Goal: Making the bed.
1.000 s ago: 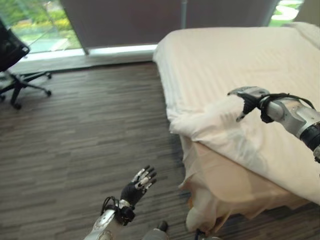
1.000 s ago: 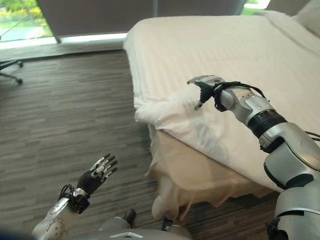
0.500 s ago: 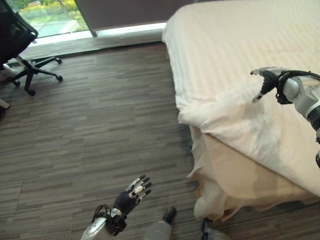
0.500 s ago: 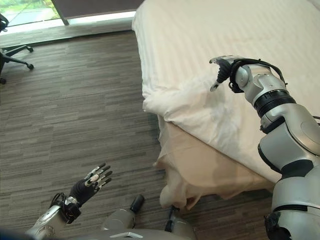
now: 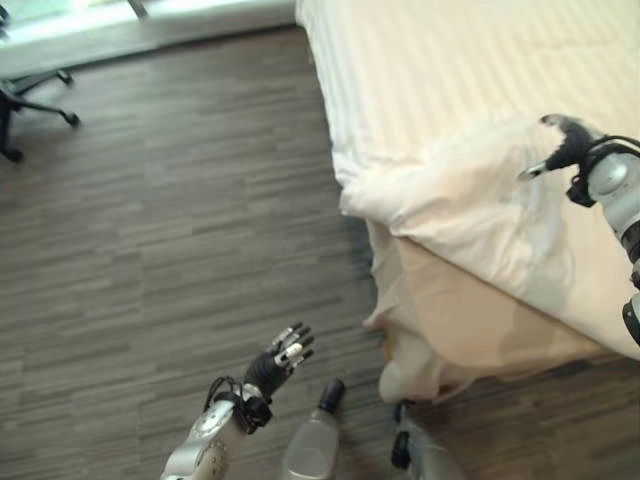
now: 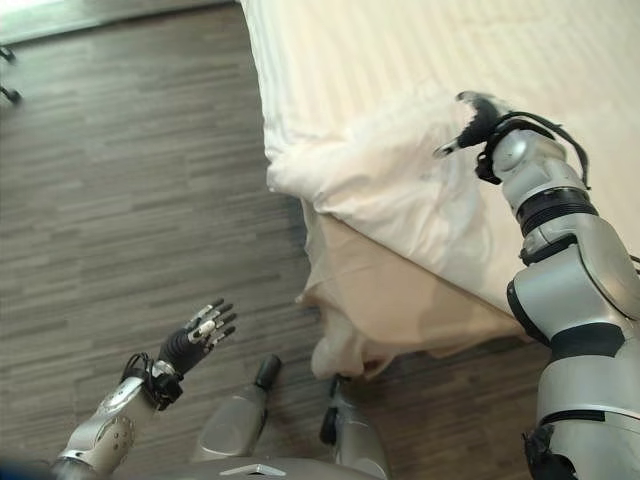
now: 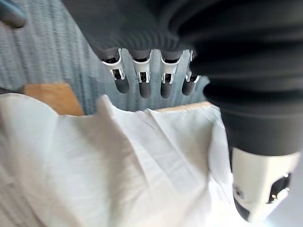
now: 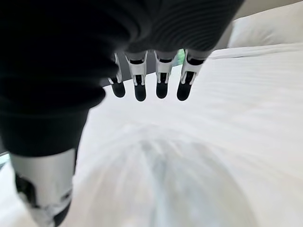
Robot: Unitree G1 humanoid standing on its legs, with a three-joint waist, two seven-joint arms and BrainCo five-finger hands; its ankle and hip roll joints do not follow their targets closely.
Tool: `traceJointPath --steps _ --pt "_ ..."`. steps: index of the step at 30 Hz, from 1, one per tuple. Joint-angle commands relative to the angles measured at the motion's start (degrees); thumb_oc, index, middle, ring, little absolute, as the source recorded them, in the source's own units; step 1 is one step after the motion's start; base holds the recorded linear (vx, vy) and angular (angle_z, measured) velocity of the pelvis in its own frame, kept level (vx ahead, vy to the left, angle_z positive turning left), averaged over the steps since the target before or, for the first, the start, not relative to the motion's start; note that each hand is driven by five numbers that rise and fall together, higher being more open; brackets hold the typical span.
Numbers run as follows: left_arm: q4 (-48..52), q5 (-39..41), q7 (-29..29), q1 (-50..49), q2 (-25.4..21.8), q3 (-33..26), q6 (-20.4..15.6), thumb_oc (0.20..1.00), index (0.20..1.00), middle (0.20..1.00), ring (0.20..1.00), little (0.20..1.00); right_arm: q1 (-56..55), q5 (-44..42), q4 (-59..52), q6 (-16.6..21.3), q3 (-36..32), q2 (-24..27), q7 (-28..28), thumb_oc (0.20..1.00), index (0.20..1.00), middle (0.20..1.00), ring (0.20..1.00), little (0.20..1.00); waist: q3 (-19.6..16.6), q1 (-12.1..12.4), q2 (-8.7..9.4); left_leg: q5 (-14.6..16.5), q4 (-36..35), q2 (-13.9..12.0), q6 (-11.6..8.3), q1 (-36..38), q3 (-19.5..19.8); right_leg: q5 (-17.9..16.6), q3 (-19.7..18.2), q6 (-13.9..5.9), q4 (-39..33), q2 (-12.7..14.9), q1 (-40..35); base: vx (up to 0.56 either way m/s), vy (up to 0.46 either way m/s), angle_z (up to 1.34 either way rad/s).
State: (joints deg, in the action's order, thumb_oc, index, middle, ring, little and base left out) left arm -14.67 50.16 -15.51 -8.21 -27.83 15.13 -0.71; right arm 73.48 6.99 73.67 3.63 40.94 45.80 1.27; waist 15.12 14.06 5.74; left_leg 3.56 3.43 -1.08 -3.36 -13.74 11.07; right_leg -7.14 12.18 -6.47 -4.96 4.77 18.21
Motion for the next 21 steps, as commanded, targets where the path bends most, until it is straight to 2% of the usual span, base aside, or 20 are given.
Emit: traceJointPath --steps 1,6,10,21 --pt "3.3 -1.47 0.68 -0.32 -1.21 1.38 -2.1 1.0 1.0 1.0 1.0 1.0 5.94 6.22 2.34 -1.82 5.33 4.59 -3.96 1.0 1.0 1.0 1.0 1.0 -1.64 -0.09 -1.22 -13.96 -8.43 -2.74 -1.84 -3.17 -7.5 1.57 1.78 -1.02 -0.04 1.07 -8.04 0.0 0.025 -0.15" --pt "3.94 -1.98 1.87 -0.24 -2.05 1.84 -2.21 1.0 1.0 1.0 1.0 1.0 14.25 9.91 3.14 -3.88 9.18 4.54 -7.08 1.0 1.0 1.0 1.0 1.0 -0.6 -0.22 -1.17 -13.91 -8.43 -2.48 -1.75 -5.18 -7.34 0.76 0.75 -1.34 -0.04 1.23 -5.21 0.02 0.022 0.01" --pt "4.05 -2.6 2.35 1.29 -1.59 4.41 -2.65 1.0 1.0 1.0 1.0 1.0 18.73 10.32 1.05 -3.4 12.74 3.33 -8.49 1.0 1.0 1.0 1.0 1.0 -0.11 -0.68 -0.81 -13.72 -8.43 -2.41 -1.87 -6.36 -7.73 0.2 -0.09 -1.66 -0.04 1.25 -3.22 0.02 0.014 -0.05" --pt "2.87 -3.47 4.51 4.49 -0.11 7.17 -4.08 1.0 1.0 1.0 1.0 1.0 21.34 8.52 -1.37 -2.64 15.26 -0.45 -9.41 1.0 1.0 1.0 1.0 1.0 2.02 -0.52 -1.0 -14.03 -8.43 -2.39 -2.18 -9.14 -7.99 -0.82 -0.68 -1.99 -0.04 1.21 0.44 0.0 0.006 -0.06"
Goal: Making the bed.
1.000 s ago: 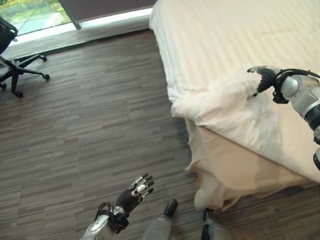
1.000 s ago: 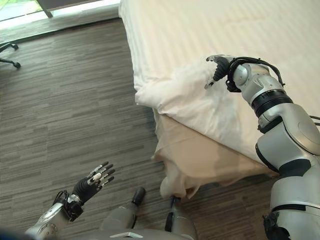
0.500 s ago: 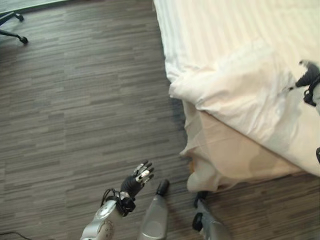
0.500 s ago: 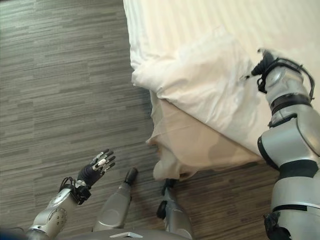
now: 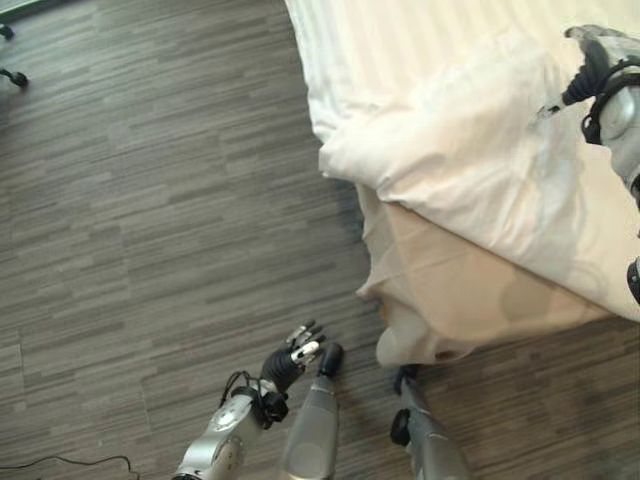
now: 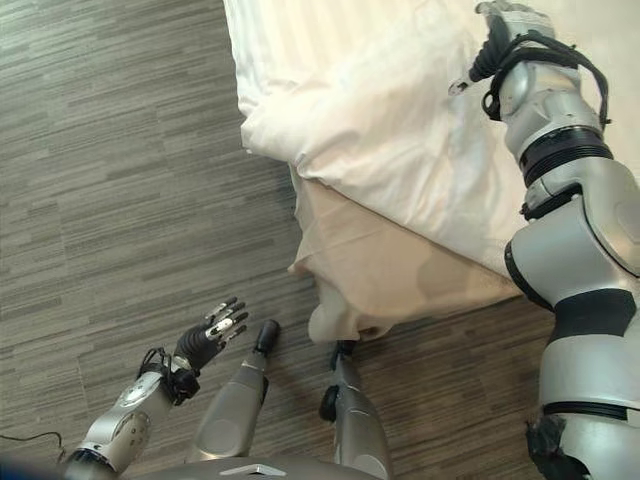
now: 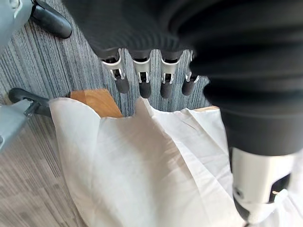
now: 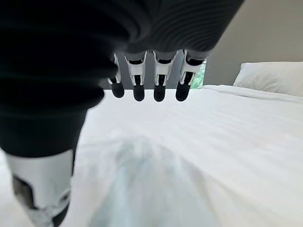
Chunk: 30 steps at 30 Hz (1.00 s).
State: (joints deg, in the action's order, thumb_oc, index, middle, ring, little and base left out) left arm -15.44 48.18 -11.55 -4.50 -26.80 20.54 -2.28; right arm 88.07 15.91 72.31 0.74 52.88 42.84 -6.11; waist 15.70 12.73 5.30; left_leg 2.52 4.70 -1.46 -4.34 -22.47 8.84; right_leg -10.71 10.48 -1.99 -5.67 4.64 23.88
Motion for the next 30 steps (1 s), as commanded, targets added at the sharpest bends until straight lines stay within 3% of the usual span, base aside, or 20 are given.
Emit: traceJointPath --steps 1,4,7,14,15,16,21,24,27,30 --pt "3.59 -0.91 0.74 1.15 -0.75 1.87 -2.7 1.0 1.0 1.0 1.0 1.0 7.51 -0.74 1.88 0.27 3.71 1.77 -1.91 1.0 1.0 1.0 1.0 1.0 2.02 1.07 -0.86 -13.26 -9.7 -1.91 -1.31 -1.4 -5.55 2.62 1.09 -6.46 0.67 1.46 -4.32 -0.03 -0.009 0.01" --pt "3.72 -0.78 0.83 1.95 -0.95 2.17 -3.17 1.0 1.0 1.0 1.0 1.0 9.62 -0.9 5.03 0.28 4.8 2.25 -1.76 1.0 1.0 1.0 1.0 1.0 4.03 2.16 -1.79 -13.77 -9.7 -1.53 -1.5 -4.13 -5.13 1.97 1.38 -6.57 0.67 1.6 -1.97 -0.1 -0.022 0.04" --pt "2.46 0.19 2.7 2.56 1.15 1.48 -4.37 1.0 1.0 1.0 1.0 1.0 7.78 -8.12 3.66 1.4 1.63 5.08 -1.61 1.0 1.0 1.0 1.0 1.0 6.72 3.46 -2.69 -15.08 -9.7 -0.92 -1.82 -9.76 -4.51 0.14 1.36 -7.03 0.67 1.52 3.68 -0.1 -0.024 0.19" --pt "0.2 -3.31 2.21 4.52 3.36 5.01 -4.27 1.0 1.0 1.0 1.0 1.0 0.08 -4.11 5.76 1.38 0.09 -0.54 1.07 1.0 1.0 1.0 1.0 1.0 8.82 3.96 -3.55 -15.05 -9.7 -1.21 -1.3 -9.04 -5.24 0.18 -0.13 -6.71 0.67 1.12 4.06 0.0 0.019 -0.07" --pt "0.31 -3.51 2.54 5.13 3.8 5.22 -4.43 1.0 1.0 1.0 1.0 1.0 -2.22 -2.86 5.02 1.54 -0.36 -1.35 1.4 0.238 0.238 0.238 0.238 0.238 8.97 3.84 -3.72 -14.93 -9.7 -1.08 -1.23 -8.6 -5.26 0.27 -0.04 -6.68 0.67 1.26 3.64 0.01 0.046 -0.1" --pt "0.37 -3.57 3.07 5.86 4.52 5.26 -4.7 1.0 1.0 1.0 1.0 1.0 -5.68 -0.59 2.57 1.78 0.0 -2.2 1.24 0.2 0.2 0.2 0.2 0.2 9.1 3.44 -3.71 -14.6 -9.7 -0.92 -1.13 -7.81 -5.4 0.35 -0.1 -6.67 0.67 1.45 2.97 0.02 0.066 -0.13" --pt "-1.24 -4.27 4.85 6.74 6.39 2.85 -5.57 1.0 1.0 1.0 1.0 1.0 -19.24 1.99 -11.55 2.6 -1.56 -4.11 2.19 0.2 0.2 0.2 0.2 0.2 9.52 0.9 -2.48 -13.79 -9.7 -0.93 -0.94 -5.9 -6.14 0.37 -0.41 -6.68 0.67 1.62 1.7 0.01 0.038 -0.05" --pt "-2.05 -5.24 6.01 5.57 6.96 0.05 -5.91 1.0 1.0 1.0 1.0 1.0 -31.16 5.84 -26.6 2.36 -2.23 -4.32 5.69 0.2 0.2 0.2 0.2 0.2 9.75 -1.35 -0.87 -12.83 -9.7 -1.16 -0.81 -4.02 -6.88 0.65 -0.85 -6.61 0.67 1.48 0.37 0.02 0.028 -0.03" --pt "-1.95 -5.01 6.34 4.57 7.51 -1.52 -6.25 1.0 1.0 1.0 1.0 1.0 -43.44 10.31 -31.79 2.52 -4.03 -8.29 8.49 0.2 0.2 0.2 0.2 0.2 9.42 -2.78 -0.25 -12.14 -9.7 -1.36 -0.64 -2.61 -7.39 1.03 -0.75 -6.73 0.67 1.74 -0.93 0.03 0.025 -0.15" --pt "-1.21 -6.67 7.29 3.8 6.37 -4.14 -6.78 1.0 1.0 1.0 1.0 1.0 -59.86 11.81 -44.1 3.36 -8.59 -9.46 13.27 0.2 0.2 0.2 0.2 0.2 8.33 -4.89 0.48 -11.21 -9.7 -1.48 -0.5 -0.29 -8.12 1.38 -0.82 -7.0 0.67 2.13 -2.89 0.03 0.044 -0.17"
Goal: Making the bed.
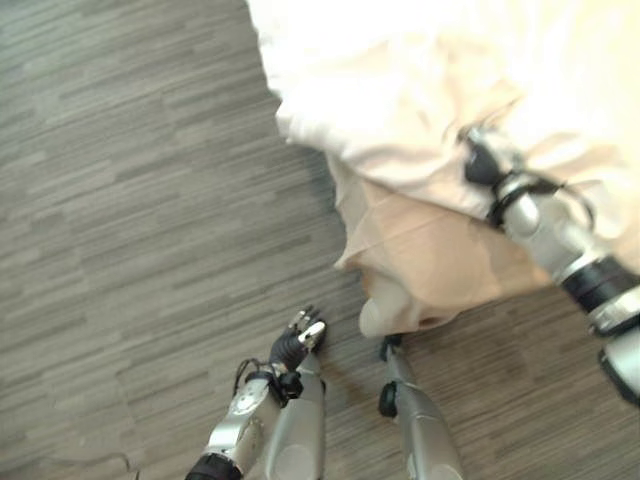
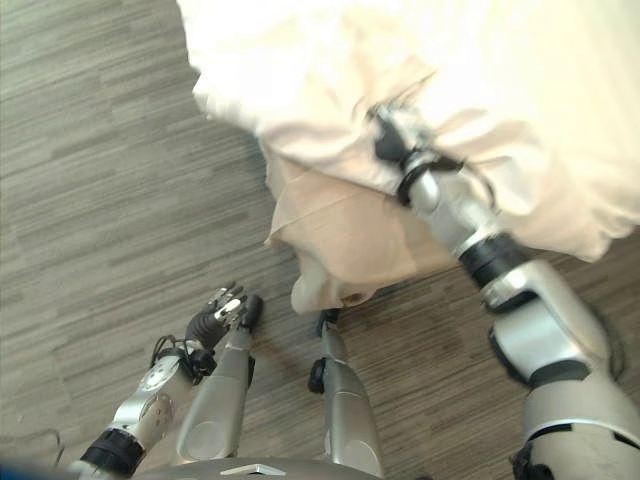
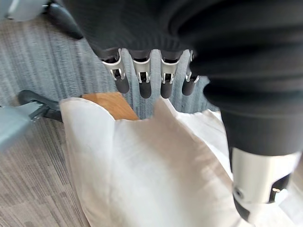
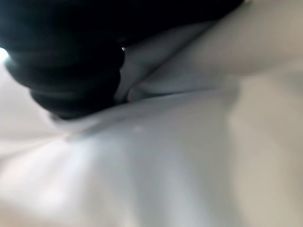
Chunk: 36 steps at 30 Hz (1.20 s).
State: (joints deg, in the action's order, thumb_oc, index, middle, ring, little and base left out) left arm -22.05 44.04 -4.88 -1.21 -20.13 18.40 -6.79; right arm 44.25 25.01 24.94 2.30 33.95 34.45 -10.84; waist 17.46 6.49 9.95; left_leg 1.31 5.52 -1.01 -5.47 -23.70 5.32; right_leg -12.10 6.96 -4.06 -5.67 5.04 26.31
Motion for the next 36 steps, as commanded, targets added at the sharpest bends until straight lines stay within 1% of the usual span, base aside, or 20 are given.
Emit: traceJointPath --steps 1,2,5,8,12,14,15,16,18,20,21,22,23,24,25,29,32,34,35,36 --pt "5.46 -2.54 0.63 0.39 -0.34 -1.89 -2.25 1.0 1.0 1.0 1.0 1.0 -16.28 2.73 3.06 1.74 10.2 -0.98 18.1 0.2 0.2 0.2 0.2 0.2 6.49 1.41 -4.18 -9.98 -10.52 -1.92 0.62 0.96 -4.58 2.79 2.72 -4.94 0.67 1.74 -5.36 0.0 0.0 0.0" --pt "6.29 -2.59 0.39 -1.32 -1.07 -4.01 -2.18 1.0 1.0 1.0 1.0 1.0 -24.24 2.69 -5.25 2.37 6.96 1.05 21.14 0.2 0.2 0.2 0.2 0.2 5.42 0.37 -3.84 -9.5 -10.52 -1.88 0.69 2.04 -4.76 3.16 2.9 -5.12 0.67 2.04 -6.41 0.04 0.017 0.02" --pt "5.32 -3.0 -0.35 -2.64 -1.66 -5.48 -2.12 1.0 1.0 1.0 1.0 1.0 -35.6 -4.9 -16.36 3.09 -0.35 3.32 24.7 0.2 0.2 0.2 0.2 0.2 3.79 -0.91 -3.17 -8.6 -10.52 -1.71 0.92 4.42 -4.97 3.77 3.04 -5.4 0.67 2.26 -8.55 0.06 0.019 0.05" --pt "5.05 -3.5 -1.97 -5.46 -2.01 -6.03 -1.85 1.0 1.0 1.0 1.0 1.0 -43.02 -8.4 -28.82 3.54 -5.38 6.36 29.16 0.2 0.2 0.2 0.2 0.2 1.47 -1.49 -2.53 -8.11 -10.52 -1.42 1.44 6.22 -5.46 4.0 3.06 -5.52 0.67 2.45 -10.12 0.06 0.023 0.0" --pt "6.41 -1.94 -3.28 -7.0 -2.09 -7.18 -1.91 1.0 1.0 1.0 1.0 1.0 -45.05 -12.45 -33.57 2.65 -5.26 4.66 33.15 0.2 0.2 0.2 0.2 0.2 -0.99 -0.94 -3.17 -7.23 -10.52 -1.07 1.93 8.9 -5.78 4.51 3.03 -5.58 0.67 2.72 -12.58 0.05 0.034 -0.05" --pt "8.35 -0.41 -5.23 -9.09 -3.39 -9.29 -1.74 1.0 1.0 1.0 1.0 1.0 -48.67 -24.13 -35.96 -0.45 -5.64 5.32 40.31 0.2 0.2 0.2 0.2 0.2 -2.99 -0.47 -3.31 -6.92 -10.52 -0.93 2.08 10.58 -5.78 5.02 3.43 -5.44 0.67 2.95 -14.39 0.09 0.038 0.07" --pt "9.21 0.59 -7.26 -10.15 -4.33 -9.57 -1.53 1.0 1.0 1.0 1.0 1.0 -48.58 -35.38 -36.19 -4.3 -3.87 6.71 43.46 0.2 0.2 0.2 0.2 0.2 -4.31 0.24 -3.3 -6.59 -10.52 -0.92 2.19 11.67 -5.55 5.41 3.97 -5.45 0.67 3.31 -15.74 0.09 0.041 0.1" --pt "10.22 1.25 -8.33 -10.86 -5.52 -8.19 -1.62 1.0 1.0 1.0 1.0 1.0 -45.54 -50.22 -34.19 -7.54 1.92 8.73 44.09 0.2 0.2 0.2 0.2 0.2 -5.03 1.56 -3.44 -6.44 -10.52 -0.81 2.24 12.81 -5.14 5.68 4.36 -5.36 0.67 3.39 -17.05 0.08 0.025 0.08" --pt "9.89 1.17 -9.0 -9.58 -7.6 -4.65 -1.72 1.0 1.0 1.0 1.0 1.0 -33.16 -64.59 -32.36 -11.01 14.57 8.93 42.26 0.2 0.2 0.2 0.2 0.2 -5.88 3.63 -3.0 -6.62 -10.52 -0.64 2.24 13.49 -4.6 5.56 4.82 -5.24 0.67 3.53 -18.07 0.01 0.001 0.11" --pt "9.18 0.97 -8.91 -7.81 -9.09 -3.0 -2.19 1.0 1.0 1.0 1.0 1.0 -23.0 -66.83 -30.91 -11.41 22.7 4.57 41.49 0.2 0.2 0.2 0.2 0.2 -6.48 5.28 -2.84 -6.63 -10.52 -0.57 2.2 14.16 -4.19 5.65 5.13 -5.17 0.67 3.44 -18.98 0.01 0.004 0.19" --pt "9.13 1.15 -8.2 -6.48 -9.07 -3.28 -2.72 1.0 1.0 1.0 1.0 1.0 -20.31 -65.83 -28.29 -10.5 24.01 0.36 39.26 0.2 0.2 0.2 0.2 0.2 -7.02 5.97 -2.92 -6.49 -10.52 -0.63 2.18 14.92 -4.04 5.84 5.46 -5.11 0.67 3.45 -19.89 0.02 0.021 0.15" --pt "9.11 1.43 -7.64 -5.97 -8.96 -3.86 -2.97 1.0 1.0 1.0 1.0 1.0 -19.11 -64.19 -27.04 -10.0 23.96 -0.38 38.9 0.2 0.2 0.2 0.2 0.2 -7.26 6.06 -2.88 -6.41 -10.52 -0.71 2.14 15.32 -3.95 5.95 5.6 -5.09 0.67 3.43 -20.38 0.03 0.028 0.05" --pt "9.36 1.78 -7.29 -5.68 -8.89 -4.54 -3.12 1.0 1.0 1.0 1.0 1.0 -17.78 -63.12 -27.08 -9.86 23.45 0.06 39.02 1.0 1.0 1.0 1.0 1.0 -7.6 6.03 -2.8 -6.33 -10.52 -0.75 2.09 15.73 -3.99 6.05 5.56 -5.07 0.67 3.43 -20.87 0.01 0.02 0.04" --pt "9.36 1.78 -7.29 -5.68 -8.89 -4.54 -3.12 1.0 1.0 1.0 1.0 1.0 -17.77 -63.12 -27.09 -9.86 23.45 0.06 39.02 1.0 1.0 1.0 1.0 1.0 -7.56 6.03 -2.81 -6.33 -10.52 -0.75 2.09 15.76 -3.99 6.06 5.57 -5.07 0.67 3.43 -20.9 0.06 0.058 -0.01" --pt "9.36 3.79 -8.4 -6.73 -8.89 -7.55 -3.03 1.0 1.0 1.0 1.0 1.0 -16.01 -60.51 -32.39 -7.89 20.37 13.72 41.38 1.0 1.0 1.0 1.0 1.0 -9.62 4.72 -1.92 -5.93 -10.52 -0.98 1.87 17.42 -4.32 6.44 5.48 -5.24 0.67 3.26 -22.48 0.07 0.056 0.01" --pt "9.46 4.41 -13.37 -10.59 -9.25 -7.62 -2.15 1.0 1.0 1.0 1.0 1.0 -22.23 -60.11 -41.07 -6.7 12.7 35.56 48.16 1.0 1.0 1.0 1.0 1.0 -12.76 2.44 -1.36 -5.02 -10.52 -0.96 1.88 20.0 -4.86 6.95 5.7 -5.4 0.67 3.4 -25.22 0.08 0.043 -0.08" --pt "8.83 4.43 -15.32 -11.74 -8.54 -7.55 -0.81 1.0 1.0 1.0 1.0 1.0 -24.04 -54.43 -43.39 -6.17 9.08 43.05 50.59 1.0 1.0 1.0 1.0 1.0 -14.27 1.29 -1.38 -4.55 -10.52 -0.97 1.79 21.38 -4.99 7.21 5.81 -5.48 0.67 3.51 -26.63 0.05 0.007 -0.14" --pt "9.23 4.97 -15.66 -12.21 -8.28 -8.02 -0.27 1.0 1.0 1.0 1.0 1.0 -21.71 -55.36 -44.26 -3.92 5.45 46.69 48.4 1.0 1.0 1.0 1.0 1.0 -15.11 0.6 -1.44 -4.51 -10.52 -1.05 1.73 22.04 -5.28 7.22 5.6 -5.56 0.67 3.51 -27.15 0.04 0.009 -0.04" --pt "9.97 5.83 -16.18 -13.19 -8.12 -8.36 -0.06 1.0 1.0 1.0 1.0 1.0 -18.55 -59.1 -46.15 -1.06 1.14 50.46 45.63 1.0 1.0 1.0 1.0 1.0 -15.91 -0.26 -1.46 -4.41 -10.52 -1.06 1.72 22.48 -5.67 7.25 5.31 -5.63 0.67 3.53 -27.41 0.0 0.0 0.0" --pt "9.98 5.83 -16.18 -13.15 -8.11 -8.32 -0.05 1.0 1.0 1.0 1.0 1.0 -18.87 -59.15 -46.34 -1.14 0.8 50.59 45.58 1.0 1.0 1.0 1.0 1.0 -15.82 -0.2 -1.5 -4.38 -10.52 -1.07 1.71 22.55 -5.67 7.26 5.31 -5.63 0.67 3.52 -27.48 0.0 0.0 0.0"
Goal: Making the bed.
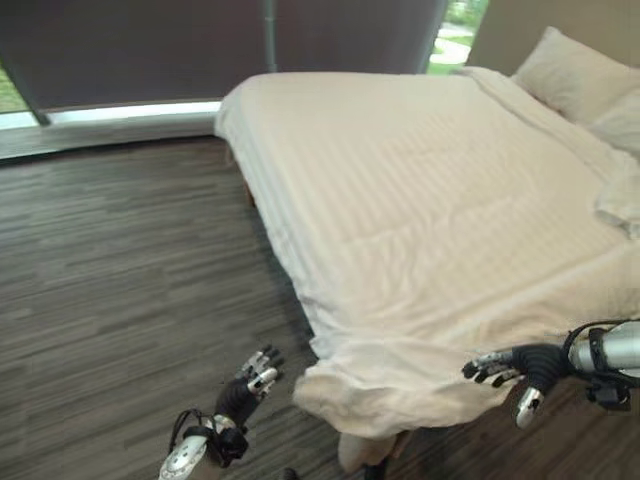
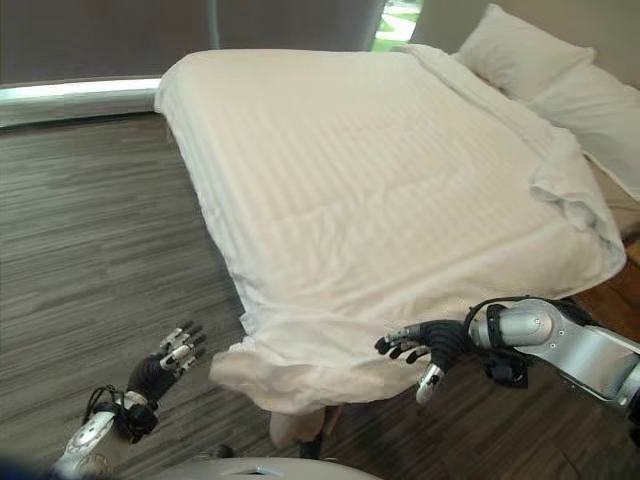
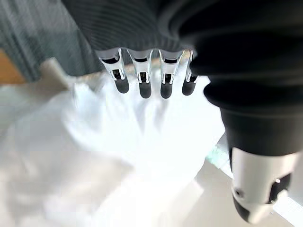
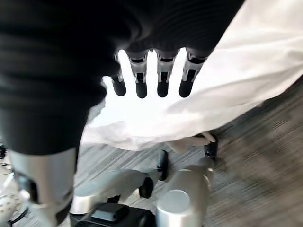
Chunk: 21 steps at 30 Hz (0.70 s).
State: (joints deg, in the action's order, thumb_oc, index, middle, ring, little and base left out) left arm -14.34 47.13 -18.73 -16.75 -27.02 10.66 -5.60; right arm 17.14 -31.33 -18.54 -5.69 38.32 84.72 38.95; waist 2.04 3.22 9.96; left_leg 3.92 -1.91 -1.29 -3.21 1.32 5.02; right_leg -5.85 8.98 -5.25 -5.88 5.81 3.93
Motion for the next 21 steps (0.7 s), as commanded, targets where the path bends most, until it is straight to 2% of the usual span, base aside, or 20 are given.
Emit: traceJointPath --steps 1,2,3,4,5,6,7,8,9,11,12,13,14,15,17,18,19,21 --pt "2.56 3.47 -2.66 1.37 -0.7 -1.34 -1.05 1.0 1.0 1.0 1.0 1.0 5.77 -5.71 -1.94 8.99 -11.39 0.95 -7.31 1.0 1.0 1.0 1.0 1.0 -1.02 2.16 -1.74 -6.95 -3.09 -0.79 -0.53 -2.23 -5.51 1.07 3.13 -4.52 0.88 2.75 -5.16 0.04 0.018 -0.01" --pt "2.86 4.43 -2.65 0.06 -0.03 -1.98 -0.98 1.0 1.0 1.0 1.0 1.0 0.1 -7.76 2.78 11.83 -25.63 1.06 -13.05 1.0 1.0 1.0 1.0 1.0 -1.98 0.54 -2.21 -6.81 -3.09 -0.71 -0.53 -1.82 -5.94 0.97 2.72 -4.6 0.88 2.72 -5.34 0.04 0.02 0.02" --pt "2.85 4.43 -2.64 0.24 -0.25 -1.72 -0.98 1.0 1.0 1.0 1.0 1.0 -1.84 -7.73 2.45 11.79 -27.56 1.03 -13.01 1.0 1.0 1.0 1.0 1.0 -2.03 0.82 -2.05 -6.91 -3.09 -0.67 -0.51 -2.01 -5.91 0.91 2.75 -4.61 0.88 2.76 -5.16 0.03 0.019 0.04" --pt "3.03 5.07 -2.15 0.19 -0.03 -2.33 -1.18 1.0 1.0 1.0 1.0 1.0 -7.14 -10.17 3.92 13.94 -39.44 -2.36 -17.05 1.0 1.0 1.0 1.0 1.0 -2.27 0.25 -2.22 -6.81 -3.09 -0.62 -0.4 -1.99 -6.11 0.76 2.6 -4.64 0.88 2.8 -5.07 0.0 0.0 0.0" --pt "2.93 5.73 -0.76 0.44 0.45 -2.17 -1.57 1.0 1.0 1.0 1.0 1.0 -7.07 -13.76 8.31 16.63 -45.81 -9.55 -21.38 1.0 1.0 1.0 1.0 1.0 -2.44 0.4 -2.62 -6.5 -3.09 -0.53 -0.19 -1.78 -6.27 0.64 2.34 -4.58 0.88 2.86 -5.05 0.02 -0.002 -0.05" --pt "2.94 5.73 -0.75 0.42 0.4 -2.21 -1.56 1.0 1.0 1.0 1.0 1.0 -7.02 -13.75 8.32 16.64 -45.77 -9.6 -21.38 1.0 1.0 1.0 1.0 1.0 -2.46 0.39 -2.57 -6.49 -3.09 -0.53 -0.19 -1.79 -6.29 0.64 2.32 -4.58 0.88 2.86 -5.03 0.03 -0.008 -0.1" --pt "3.03 6.08 0.19 0.49 1.07 -2.33 -1.64 1.0 1.0 1.0 1.0 1.0 -6.45 -12.41 8.26 17.74 -47.08 -13.87 -24.25 1.0 1.0 1.0 1.0 1.0 -2.42 0.35 -2.91 -6.31 -3.09 -0.49 -0.08 -1.77 -6.36 0.7 2.18 -4.5 0.88 2.87 -4.95 0.0 -0.001 -0.15" --pt "2.56 5.94 1.71 1.13 1.9 -1.72 -1.57 1.0 1.0 1.0 1.0 1.0 -5.9 -11.67 9.26 19.1 -48.04 -20.57 -29.72 1.0 1.0 1.0 1.0 1.0 -2.08 0.46 -3.41 -6.11 -3.09 -0.48 0.09 -1.69 -6.5 0.66 2.0 -4.39 0.88 2.9 -4.85 -0.01 -0.004 -0.2" --pt "2.71 6.12 2.77 1.3 2.26 -1.93 -1.28 1.0 1.0 1.0 1.0 1.0 -5.33 -12.93 8.26 19.84 -46.99 -26.7 -30.52 1.0 1.0 1.0 1.0 1.0 -1.8 0.64 -3.85 -6.04 -3.09 -0.45 0.21 -1.85 -6.59 0.65 1.89 -4.29 0.88 2.91 -4.57 -0.02 -0.002 -0.23" --pt "2.72 5.72 4.1 1.21 2.73 -2.2 -0.61 1.0 1.0 1.0 1.0 1.0 -5.39 -15.31 8.47 18.64 -42.52 -33.61 -29.87 1.0 1.0 1.0 1.0 1.0 -1.2 1.15 -4.4 -6.14 -3.09 -0.4 0.35 -2.1 -6.62 0.61 1.68 -4.11 0.88 2.89 -4.13 -0.04 -0.019 -0.2" --pt "2.91 4.69 4.54 0.67 2.39 -1.95 0.08 1.0 1.0 1.0 1.0 1.0 -6.84 -18.91 11.1 17.3 -37.62 -41.94 -29.86 0.912 0.912 0.912 0.912 0.912 -0.14 1.97 -5.12 -6.35 -3.09 -0.35 0.44 -2.47 -6.6 0.53 1.52 -3.99 0.88 2.85 -3.39 -0.05 -0.025 -0.15" --pt "2.95 4.69 4.55 0.6 2.34 -2.0 0.1 1.0 1.0 1.0 1.0 1.0 -6.86 -18.89 11.07 17.28 -37.59 -42.01 -29.88 0.771 0.771 0.771 0.771 0.771 -0.17 1.95 -5.06 -6.33 -3.09 -0.35 0.44 -2.46 -6.62 0.54 1.5 -3.99 0.88 2.85 -3.4 -0.08 -0.041 -0.09" --pt "2.98 4.06 4.14 0.21 1.58 -2.25 0.61 1.0 1.0 1.0 1.0 1.0 -8.67 -21.59 11.4 15.84 -33.78 -47.02 -28.09 0.423 0.423 0.423 0.423 0.423 0.78 2.55 -5.74 -6.68 -3.09 -0.36 0.44 -2.94 -6.59 0.47 1.39 -3.93 0.88 2.83 -2.76 -0.03 -0.024 0.06" --pt "3.0 4.06 4.14 0.17 1.54 -2.28 0.61 1.0 1.0 1.0 1.0 1.0 -8.69 -21.57 11.37 15.83 -33.77 -47.06 -28.11 0.2 0.2 0.2 0.2 0.2 0.77 2.53 -5.7 -6.67 -3.09 -0.36 0.43 -2.93 -6.6 0.48 1.39 -3.93 0.88 2.83 -2.77 -0.06 -0.025 0.04" --pt "2.97 4.34 3.35 -0.41 1.85 -2.61 0.95 1.0 1.0 1.0 1.0 1.0 -9.14 -25.33 15.01 14.96 -31.44 -55.37 -26.78 0.2 0.2 0.2 0.2 0.2 2.22 3.64 -6.97 -7.16 -3.09 -0.23 0.41 -3.95 -6.2 0.55 1.53 -3.94 0.88 3.06 -1.95 -0.05 -0.018 0.04" --pt "2.98 4.34 3.35 -0.42 1.82 -2.63 0.95 1.0 1.0 1.0 1.0 1.0 -9.13 -25.33 15.02 14.96 -31.43 -55.4 -26.78 0.2 0.2 0.2 0.2 0.2 2.21 3.63 -6.94 -7.16 -3.09 -0.23 0.41 -3.96 -6.19 0.56 1.54 -3.94 0.88 3.06 -1.95 -0.06 -0.016 0.05" --pt "2.74 5.32 3.16 -0.85 2.73 -2.87 1.3 1.0 1.0 1.0 1.0 1.0 -8.77 -28.74 18.69 15.31 -30.54 -60.19 -26.24 0.2 0.2 0.2 0.2 0.2 3.05 4.4 -7.74 -7.28 -3.09 -0.11 0.37 -4.3 -5.9 0.68 1.73 -3.95 0.88 3.19 -1.76 -0.04 0.0 0.02" --pt "1.9 5.44 3.26 -0.81 3.41 -2.85 0.97 1.0 1.0 1.0 1.0 1.0 -8.14 -28.58 20.2 15.43 -29.59 -63.1 -26.63 0.2 0.2 0.2 0.2 0.2 3.23 4.74 -8.2 -7.6 -3.09 -0.03 0.35 -4.92 -5.94 0.49 1.79 -3.96 0.88 3.32 -1.16 -0.03 0.006 0.03"
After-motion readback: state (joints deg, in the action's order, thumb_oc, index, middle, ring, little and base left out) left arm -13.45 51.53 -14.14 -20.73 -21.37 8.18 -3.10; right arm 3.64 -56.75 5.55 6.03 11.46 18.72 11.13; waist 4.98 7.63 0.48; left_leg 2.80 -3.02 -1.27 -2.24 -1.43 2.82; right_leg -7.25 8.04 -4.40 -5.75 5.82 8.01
